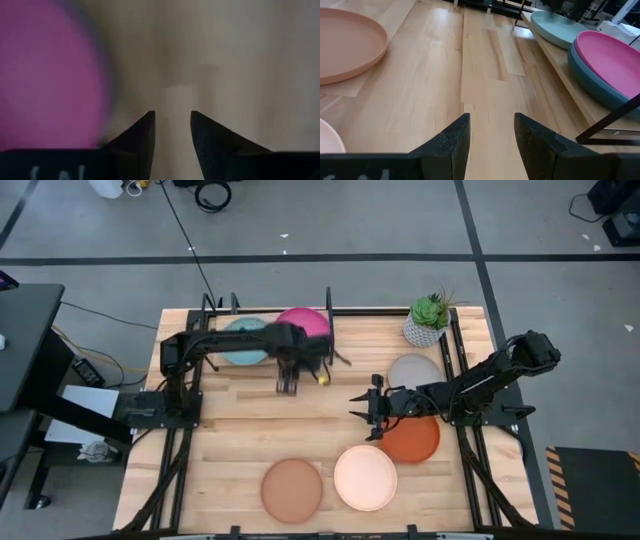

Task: Place and stack plates onto a shelf
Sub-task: Stack the brown plate on top of the light blue plate on the shelf

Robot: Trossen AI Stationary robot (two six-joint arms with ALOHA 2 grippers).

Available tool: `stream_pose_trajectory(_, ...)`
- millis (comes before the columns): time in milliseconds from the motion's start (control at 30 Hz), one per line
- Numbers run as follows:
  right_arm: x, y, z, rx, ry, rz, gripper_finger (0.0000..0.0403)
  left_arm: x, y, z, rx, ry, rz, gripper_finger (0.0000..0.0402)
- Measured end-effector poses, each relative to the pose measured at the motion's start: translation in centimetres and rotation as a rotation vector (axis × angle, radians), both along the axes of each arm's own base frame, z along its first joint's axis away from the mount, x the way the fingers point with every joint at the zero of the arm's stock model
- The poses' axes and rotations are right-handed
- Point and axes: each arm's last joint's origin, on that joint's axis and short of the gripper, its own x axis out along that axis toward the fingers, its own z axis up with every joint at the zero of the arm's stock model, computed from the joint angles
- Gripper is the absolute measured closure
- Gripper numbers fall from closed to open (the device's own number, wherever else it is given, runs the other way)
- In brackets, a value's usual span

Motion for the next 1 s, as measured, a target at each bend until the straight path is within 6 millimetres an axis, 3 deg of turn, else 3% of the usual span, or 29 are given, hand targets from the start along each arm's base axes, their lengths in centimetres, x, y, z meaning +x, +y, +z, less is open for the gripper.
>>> stream_pose_trajectory(367,0.0,0.0,0.0,0.011,-0.001,-0.004,0.0243,0.1,-15.4,-0.2,-0.134,-0.096,-0.065,0.0269)
stream_pose_trajectory(533,0.0,0.0,0.1,0.02,-0.011,-0.006,0.0243,-0.8,-20.4,0.0,-0.174,-0.183,-0.01,0.0269)
stream_pose_trajectory(733,0.1,0.1,0.1,0.022,-0.018,-0.006,0.0243,-1.0,-22.9,-2.3,-0.114,-0.219,0.046,0.0269)
stream_pose_trajectory(1000,0.1,0.1,0.1,0.012,-0.016,-0.002,0.0243,-1.2,-22.2,-6.0,-0.146,-0.218,0.089,0.0269)
